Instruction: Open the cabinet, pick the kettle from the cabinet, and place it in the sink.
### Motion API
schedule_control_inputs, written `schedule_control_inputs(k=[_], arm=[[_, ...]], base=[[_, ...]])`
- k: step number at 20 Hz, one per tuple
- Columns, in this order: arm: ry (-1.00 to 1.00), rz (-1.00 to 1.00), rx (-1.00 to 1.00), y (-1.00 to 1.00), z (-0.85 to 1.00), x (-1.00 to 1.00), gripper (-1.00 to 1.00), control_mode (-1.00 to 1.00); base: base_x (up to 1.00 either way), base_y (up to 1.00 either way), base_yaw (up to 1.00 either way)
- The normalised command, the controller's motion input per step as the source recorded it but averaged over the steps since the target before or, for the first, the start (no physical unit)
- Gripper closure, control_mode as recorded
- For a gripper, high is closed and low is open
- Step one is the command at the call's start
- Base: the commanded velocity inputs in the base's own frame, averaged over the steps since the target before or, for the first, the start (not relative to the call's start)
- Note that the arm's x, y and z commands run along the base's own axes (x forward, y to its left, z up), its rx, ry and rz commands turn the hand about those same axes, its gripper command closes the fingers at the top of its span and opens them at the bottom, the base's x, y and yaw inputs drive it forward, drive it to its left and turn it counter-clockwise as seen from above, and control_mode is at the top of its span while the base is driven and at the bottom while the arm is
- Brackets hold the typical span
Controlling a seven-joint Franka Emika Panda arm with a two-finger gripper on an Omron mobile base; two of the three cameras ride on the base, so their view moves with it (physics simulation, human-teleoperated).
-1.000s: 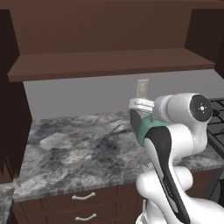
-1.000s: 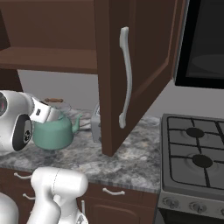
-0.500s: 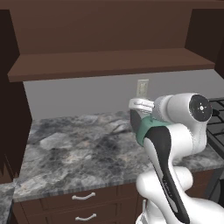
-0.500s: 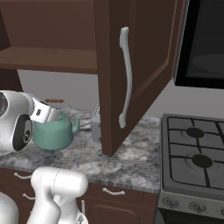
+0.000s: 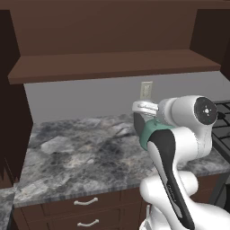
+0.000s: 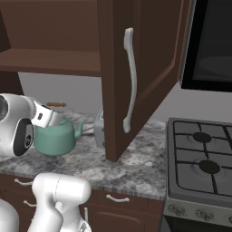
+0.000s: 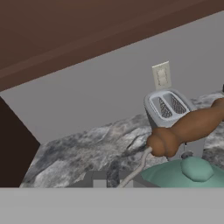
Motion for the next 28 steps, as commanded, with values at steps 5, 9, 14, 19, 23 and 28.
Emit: schedule_control_inputs(k=[5,9,14,19,23,28], arm=[[0.0,0.0,0.0,0.0,0.0,0.0,1.0,1.0],[0.0,0.0,0.0,0.0,0.0,0.0,1.0,1.0],[0.0,0.0,0.0,0.0,0.0,0.0,1.0,1.0],[0.0,0.0,0.0,0.0,0.0,0.0,1.0,1.0],[0.0,0.0,0.0,0.0,0.0,0.0,1.0,1.0],[0.0,0.0,0.0,0.0,0.0,0.0,1.0,1.0]], base=[[-0.01,0.0,0.0],[-0.24,0.0,0.0],[-0.52,0.0,0.0],[-0.59,0.0,0.0],[-0.58,0.0,0.0],[-0.56,0.0,0.0]])
